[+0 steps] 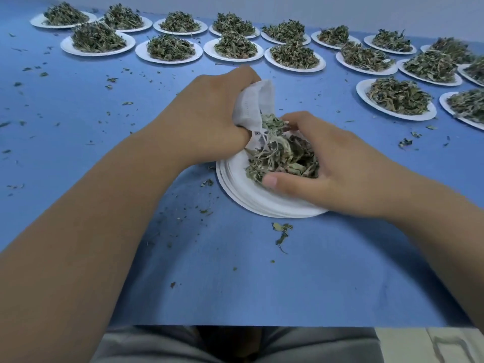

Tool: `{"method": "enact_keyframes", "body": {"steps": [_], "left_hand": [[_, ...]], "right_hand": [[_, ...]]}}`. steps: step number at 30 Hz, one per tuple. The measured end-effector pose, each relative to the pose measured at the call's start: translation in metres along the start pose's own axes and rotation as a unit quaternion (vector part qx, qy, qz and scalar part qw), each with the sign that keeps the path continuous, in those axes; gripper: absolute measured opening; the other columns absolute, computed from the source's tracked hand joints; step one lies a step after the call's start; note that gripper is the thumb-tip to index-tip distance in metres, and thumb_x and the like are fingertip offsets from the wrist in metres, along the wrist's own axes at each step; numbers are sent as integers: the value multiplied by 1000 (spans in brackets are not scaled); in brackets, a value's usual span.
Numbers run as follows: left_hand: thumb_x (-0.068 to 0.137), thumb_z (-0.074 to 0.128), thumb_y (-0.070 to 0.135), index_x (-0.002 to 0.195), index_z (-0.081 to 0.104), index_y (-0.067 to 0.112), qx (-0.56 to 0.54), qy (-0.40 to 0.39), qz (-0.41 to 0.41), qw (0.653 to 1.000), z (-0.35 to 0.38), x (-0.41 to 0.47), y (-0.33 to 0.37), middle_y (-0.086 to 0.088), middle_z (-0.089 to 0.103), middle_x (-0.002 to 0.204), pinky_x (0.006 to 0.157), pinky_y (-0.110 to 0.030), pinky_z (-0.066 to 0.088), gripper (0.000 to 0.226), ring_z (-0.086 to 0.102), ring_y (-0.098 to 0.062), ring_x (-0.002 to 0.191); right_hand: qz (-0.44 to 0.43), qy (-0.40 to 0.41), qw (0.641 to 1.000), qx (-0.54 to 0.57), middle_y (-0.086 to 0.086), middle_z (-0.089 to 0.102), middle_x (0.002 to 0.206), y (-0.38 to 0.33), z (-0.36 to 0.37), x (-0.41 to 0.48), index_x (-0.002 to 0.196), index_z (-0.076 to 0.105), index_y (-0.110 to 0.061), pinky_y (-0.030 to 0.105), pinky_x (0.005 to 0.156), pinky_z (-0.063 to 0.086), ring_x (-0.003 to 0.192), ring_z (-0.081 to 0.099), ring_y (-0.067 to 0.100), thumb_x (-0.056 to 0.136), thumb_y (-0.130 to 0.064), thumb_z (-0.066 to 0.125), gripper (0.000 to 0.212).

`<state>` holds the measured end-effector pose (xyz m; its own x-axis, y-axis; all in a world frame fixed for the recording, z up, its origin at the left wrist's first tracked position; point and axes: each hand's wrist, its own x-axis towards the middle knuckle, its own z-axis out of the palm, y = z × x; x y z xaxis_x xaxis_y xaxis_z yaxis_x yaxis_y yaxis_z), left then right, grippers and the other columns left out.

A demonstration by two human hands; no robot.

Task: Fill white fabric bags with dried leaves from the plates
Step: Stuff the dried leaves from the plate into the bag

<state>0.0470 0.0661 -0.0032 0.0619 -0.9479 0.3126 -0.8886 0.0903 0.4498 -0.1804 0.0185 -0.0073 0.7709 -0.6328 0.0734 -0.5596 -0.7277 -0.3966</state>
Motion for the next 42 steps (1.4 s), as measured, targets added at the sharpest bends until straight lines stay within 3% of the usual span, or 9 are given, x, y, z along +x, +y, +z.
{"method": "enact_keyframes", "body": {"steps": [4,10,14,17,21,24,28,34,42], "left_hand": [[65,53,38,107,48,33,19,-26,-3,999,8,-2,6,3,58,88,60,-34,44,42,54,-23,78],[71,52,32,106,54,33,10,-18,-15,1000,11,-3,6,1,62,91,70,-43,52,35,57,-27,84],[79,57,28,79,44,35,7,-9,-16,1000,8,-1,1,8,54,78,58,-32,34,14,52,-16,74],[82,61,22,83,51,28,14,1,-24,1000,8,2,-1,6,57,79,61,-33,40,12,53,-20,76],[78,63,19,89,58,25,26,11,-31,999,6,3,-2,3,61,86,68,-38,48,13,55,-24,82],[77,64,19,90,60,28,18,-7,-31,999,4,1,-4,4,63,87,71,-41,51,16,57,-24,84],[80,62,21,87,58,28,32,-9,-21,999,7,-1,-4,4,61,83,67,-39,49,11,56,-23,81],[76,63,19,97,61,29,72,50,-7,996,-5,-2,-7,3,62,83,64,-38,49,23,56,-25,77],[73,59,2,94,61,22,170,73,17,983,-17,-2,-12,-2,61,82,67,-37,47,29,55,-33,76]], "right_hand": [[-20,44,999,15,-22,59,108,-6,9,8,131,49,-36,19,80,42,98,52,0,76,-71,68,68],[-7,106,994,31,-5,60,75,-8,13,10,95,63,-17,21,66,38,74,51,14,84,-24,73,17],[4,92,994,58,-18,61,92,-8,10,7,111,60,-33,10,71,37,90,53,0,81,-51,67,36],[-21,60,998,27,-19,57,96,-11,14,8,108,56,-34,20,77,42,94,52,4,77,-72,65,50],[-29,61,997,21,-12,57,87,-18,21,19,82,55,-34,31,79,43,93,50,15,82,-62,70,32],[-38,80,996,29,-2,62,90,-19,26,24,80,64,-28,40,81,47,89,56,20,89,-45,71,21],[-46,102,993,45,-4,56,76,-14,24,21,72,55,-28,35,68,42,71,51,16,91,-29,72,25],[-1,136,987,88,-14,66,75,-6,9,22,93,74,-30,9,63,39,78,57,2,88,-32,74,5],[28,159,981,110,-15,67,83,-2,-11,28,92,69,-34,13,60,47,72,61,1,86,-41,77,13]]}}
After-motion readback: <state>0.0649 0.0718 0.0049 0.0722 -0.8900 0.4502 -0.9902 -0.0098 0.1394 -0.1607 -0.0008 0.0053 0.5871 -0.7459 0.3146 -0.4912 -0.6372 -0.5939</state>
